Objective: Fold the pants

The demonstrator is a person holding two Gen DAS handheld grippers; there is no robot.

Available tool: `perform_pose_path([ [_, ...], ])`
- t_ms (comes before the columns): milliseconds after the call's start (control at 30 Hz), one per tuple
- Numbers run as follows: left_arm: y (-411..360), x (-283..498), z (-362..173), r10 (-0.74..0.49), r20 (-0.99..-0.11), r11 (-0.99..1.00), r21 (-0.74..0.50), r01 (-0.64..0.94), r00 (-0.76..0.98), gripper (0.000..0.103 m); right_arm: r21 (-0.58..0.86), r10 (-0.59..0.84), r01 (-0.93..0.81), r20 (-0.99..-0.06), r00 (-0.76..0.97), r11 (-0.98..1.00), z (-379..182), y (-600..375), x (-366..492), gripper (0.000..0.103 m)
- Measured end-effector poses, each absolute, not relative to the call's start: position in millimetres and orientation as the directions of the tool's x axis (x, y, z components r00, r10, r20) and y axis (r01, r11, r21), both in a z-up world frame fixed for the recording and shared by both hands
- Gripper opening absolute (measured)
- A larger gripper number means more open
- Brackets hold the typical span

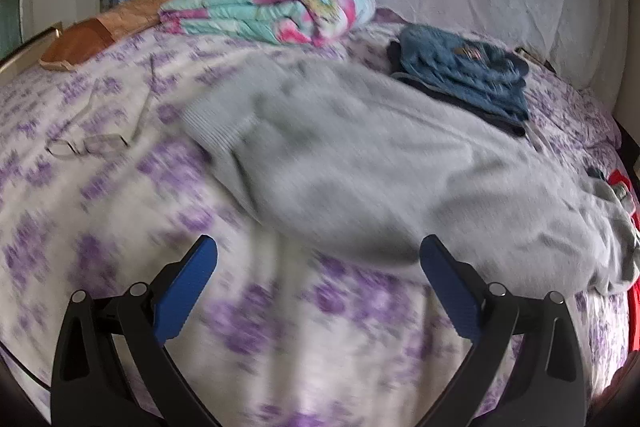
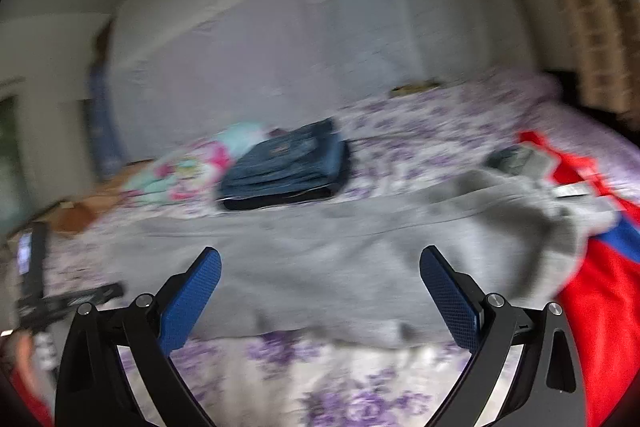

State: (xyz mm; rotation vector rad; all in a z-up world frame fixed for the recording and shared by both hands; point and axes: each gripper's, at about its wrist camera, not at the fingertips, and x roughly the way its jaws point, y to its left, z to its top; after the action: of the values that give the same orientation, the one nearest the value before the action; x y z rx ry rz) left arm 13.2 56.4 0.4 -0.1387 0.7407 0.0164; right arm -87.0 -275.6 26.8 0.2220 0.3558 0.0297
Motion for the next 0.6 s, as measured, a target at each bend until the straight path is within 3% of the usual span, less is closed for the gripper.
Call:
perform_pose_path([
  [67, 68, 23, 18, 0.036, -0.654, 0.993, -0.065, -0.103, 0.756, 0.099, 0.195, 0.086, -0.003, -0.42, 0.903, 0.981, 33, -280, -69, 0.1],
  [167, 86, 44, 48, 0.095, -0.63, 0.987, -0.038, -0.153, 0.771, 0.099, 0.095, 0.025, 0.015, -0.404, 0.914, 0.995, 44, -279, -60, 0.1],
  [267, 92, 74, 65, 0.021, -0.65, 0.993, -0.072, -0.089, 0.76, 0.099, 0.023, -0.03, 0.041, -0.365, 0.93, 0.999, 37, -272, -53, 0.1],
  [333, 93, 93, 67, -0.001, -0.674, 0.993, -0.087, -0.077, 0.738, 0.099, 0.012, -0.033, 0.042, -0.414, 0.91, 0.999, 30, -275, -45, 0.1],
  [600, 57, 152, 59, -0.067, -0.78, 0.996, -0.093, -0.01, 0.622, 0.099, 0.133, 0.028, 0.045, -0.497, 0.867, 0.99, 16, -298, -30, 0.1],
])
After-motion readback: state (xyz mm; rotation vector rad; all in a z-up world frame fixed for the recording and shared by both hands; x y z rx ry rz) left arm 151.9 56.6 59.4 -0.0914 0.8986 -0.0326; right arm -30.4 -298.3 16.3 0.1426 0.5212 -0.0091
